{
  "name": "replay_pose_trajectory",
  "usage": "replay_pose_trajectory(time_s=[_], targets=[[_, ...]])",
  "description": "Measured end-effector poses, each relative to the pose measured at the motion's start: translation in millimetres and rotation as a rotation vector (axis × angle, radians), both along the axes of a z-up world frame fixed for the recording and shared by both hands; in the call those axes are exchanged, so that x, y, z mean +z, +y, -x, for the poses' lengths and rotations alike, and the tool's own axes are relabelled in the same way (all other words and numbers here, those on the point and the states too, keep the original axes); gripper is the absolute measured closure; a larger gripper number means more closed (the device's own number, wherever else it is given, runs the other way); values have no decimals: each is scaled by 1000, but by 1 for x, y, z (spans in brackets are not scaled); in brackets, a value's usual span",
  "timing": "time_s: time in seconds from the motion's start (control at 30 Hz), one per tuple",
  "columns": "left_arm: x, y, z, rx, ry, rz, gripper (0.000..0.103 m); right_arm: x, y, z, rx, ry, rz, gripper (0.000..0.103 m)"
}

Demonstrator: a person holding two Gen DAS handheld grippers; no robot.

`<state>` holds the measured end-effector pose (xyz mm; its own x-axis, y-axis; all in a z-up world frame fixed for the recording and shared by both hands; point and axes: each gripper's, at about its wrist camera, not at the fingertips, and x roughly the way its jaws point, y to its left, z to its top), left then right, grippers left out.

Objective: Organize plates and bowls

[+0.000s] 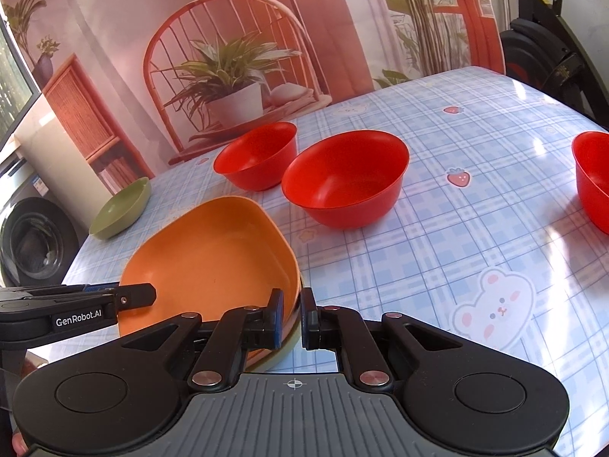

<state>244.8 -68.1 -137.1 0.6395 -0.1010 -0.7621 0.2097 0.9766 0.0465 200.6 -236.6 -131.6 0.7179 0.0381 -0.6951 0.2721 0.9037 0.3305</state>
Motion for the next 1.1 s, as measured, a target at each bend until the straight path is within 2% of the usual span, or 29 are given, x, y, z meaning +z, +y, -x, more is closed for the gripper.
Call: replay_pose_trajectory(time_s=[0.33, 0.73, 0.93, 1.1], targets=[[-4, 1, 0, 7, 8, -13, 83, -3, -2, -1, -6, -2, -16, 95], [-1, 0, 4, 4, -39, -14, 83, -4, 0, 0, -9, -25, -14, 91], [3, 7, 11, 22, -50, 19, 83, 12, 2, 10, -25, -63, 71, 88], [3, 9, 15, 37, -52, 39, 83, 14, 10, 19, 19, -61, 127, 95]])
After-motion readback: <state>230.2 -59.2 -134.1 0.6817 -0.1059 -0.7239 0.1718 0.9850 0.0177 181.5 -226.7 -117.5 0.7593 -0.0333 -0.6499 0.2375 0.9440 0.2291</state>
